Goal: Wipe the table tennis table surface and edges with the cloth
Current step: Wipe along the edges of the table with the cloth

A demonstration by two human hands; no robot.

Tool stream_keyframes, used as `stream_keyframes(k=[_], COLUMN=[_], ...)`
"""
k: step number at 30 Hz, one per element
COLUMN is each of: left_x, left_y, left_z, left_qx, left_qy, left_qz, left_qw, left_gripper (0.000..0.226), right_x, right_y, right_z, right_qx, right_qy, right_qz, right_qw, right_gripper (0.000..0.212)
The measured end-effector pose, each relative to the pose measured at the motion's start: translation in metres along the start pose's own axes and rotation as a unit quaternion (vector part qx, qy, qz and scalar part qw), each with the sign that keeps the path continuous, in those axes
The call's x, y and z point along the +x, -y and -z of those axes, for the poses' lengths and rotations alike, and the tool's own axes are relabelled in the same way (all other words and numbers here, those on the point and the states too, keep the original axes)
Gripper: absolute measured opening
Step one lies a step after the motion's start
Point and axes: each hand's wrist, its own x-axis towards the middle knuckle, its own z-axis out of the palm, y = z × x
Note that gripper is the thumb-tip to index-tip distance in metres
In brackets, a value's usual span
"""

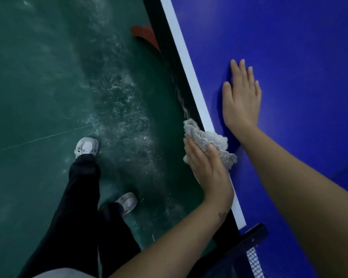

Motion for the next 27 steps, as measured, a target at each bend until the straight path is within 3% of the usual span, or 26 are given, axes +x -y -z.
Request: stream_keyframes(k=[7, 15, 22, 25, 27], left_x=[0.073, 0.207, 0.144, 0.085, 0.051], left_y=[-0.046, -0.144, -0.102, -0.063, -0.04], left_z=[0.007, 0.015, 0.013, 0.013, 0.013], left_qx=[-0.015, 0.02, 0.042, 0.054, 0.055], left_qy=[-0.037, -0.037, -0.051, -0.022, 0.002], left_qz=[-0.152, -0.146, -0.153, -0.156, -0.116], left_qw=[0.988, 0.988, 0.986, 0.986, 0.992], left_gripper=[0.061, 0.057, 0.054, 0.056, 0.056], right_x=[0.001, 0.002, -0.002, -0.002, -0.003], right_y=[0.0, 0.0, 0.002, 0.005, 0.006], right_z=[-0.002, -0.003, 0.0, 0.001, 0.003], right_qx=[-0.003, -0.009, -0.032, -0.047, -0.054], right_qy=[-0.009, -0.011, 0.008, 0.023, 0.033], right_qz=[-0.002, -0.001, -0.007, -0.013, -0.017], right_qw=[1.0, 1.0, 0.999, 0.999, 0.998], right_gripper=[0.051, 0.051, 0.058, 0.059, 0.059])
